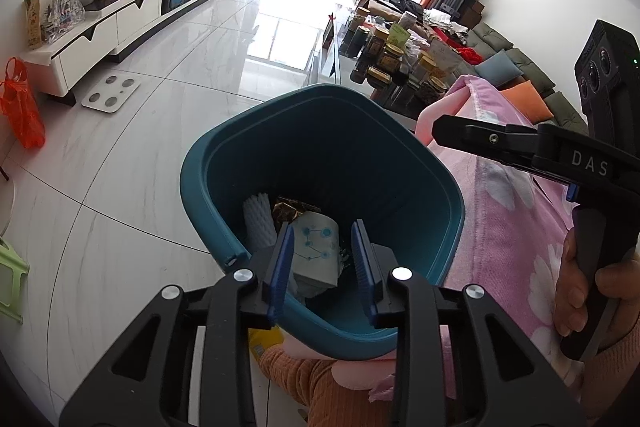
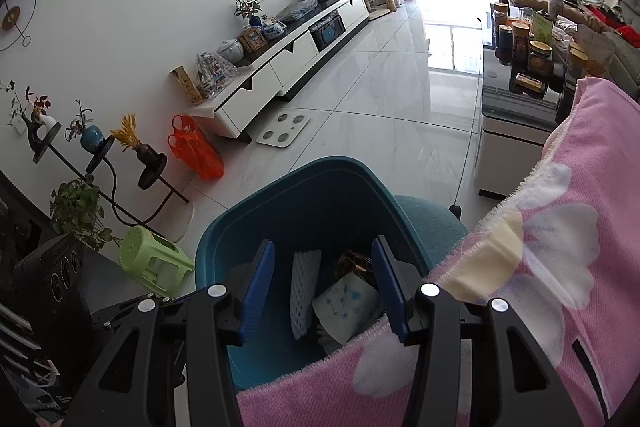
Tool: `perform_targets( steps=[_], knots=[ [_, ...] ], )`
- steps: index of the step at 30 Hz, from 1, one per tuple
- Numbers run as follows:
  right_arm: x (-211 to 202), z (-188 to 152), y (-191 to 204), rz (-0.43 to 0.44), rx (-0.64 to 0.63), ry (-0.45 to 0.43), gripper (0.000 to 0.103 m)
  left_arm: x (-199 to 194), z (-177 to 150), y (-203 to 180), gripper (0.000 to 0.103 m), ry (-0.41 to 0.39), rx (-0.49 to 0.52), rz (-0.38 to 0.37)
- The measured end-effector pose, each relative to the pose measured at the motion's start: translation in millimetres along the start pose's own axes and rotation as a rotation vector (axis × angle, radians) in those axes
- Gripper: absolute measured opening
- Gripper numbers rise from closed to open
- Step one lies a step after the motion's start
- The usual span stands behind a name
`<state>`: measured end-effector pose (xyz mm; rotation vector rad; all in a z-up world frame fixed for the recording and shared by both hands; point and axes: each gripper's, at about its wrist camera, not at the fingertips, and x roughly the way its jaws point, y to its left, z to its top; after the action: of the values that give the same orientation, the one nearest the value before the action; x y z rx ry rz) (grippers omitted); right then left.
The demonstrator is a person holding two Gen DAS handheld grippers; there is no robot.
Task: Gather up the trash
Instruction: 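Carry foam net and paper cup to the teal bin and release both, then move both open tools from the bin back over the trash on the table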
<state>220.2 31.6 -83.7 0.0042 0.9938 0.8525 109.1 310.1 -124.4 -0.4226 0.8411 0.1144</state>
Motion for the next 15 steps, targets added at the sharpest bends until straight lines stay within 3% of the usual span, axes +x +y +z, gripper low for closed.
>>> perform_targets(
  steps=[8,10,15],
  knots=[
    [-46,-17,-9,0.019,-0.010,-0.065,0.050,-18,2,-27,0.043,-0.068,0.065,-0.028],
    [-63,-25,-11,0.016,-0.024,-0.091,0.050,-28,1,-39,0.049,-0.095,0.089,-0.056],
    [-109,-48,-22,-0.017,-0.045,-0.154,0.052,-51,-10,-75,0.052,-0.138,0.162,-0.179]
  ],
)
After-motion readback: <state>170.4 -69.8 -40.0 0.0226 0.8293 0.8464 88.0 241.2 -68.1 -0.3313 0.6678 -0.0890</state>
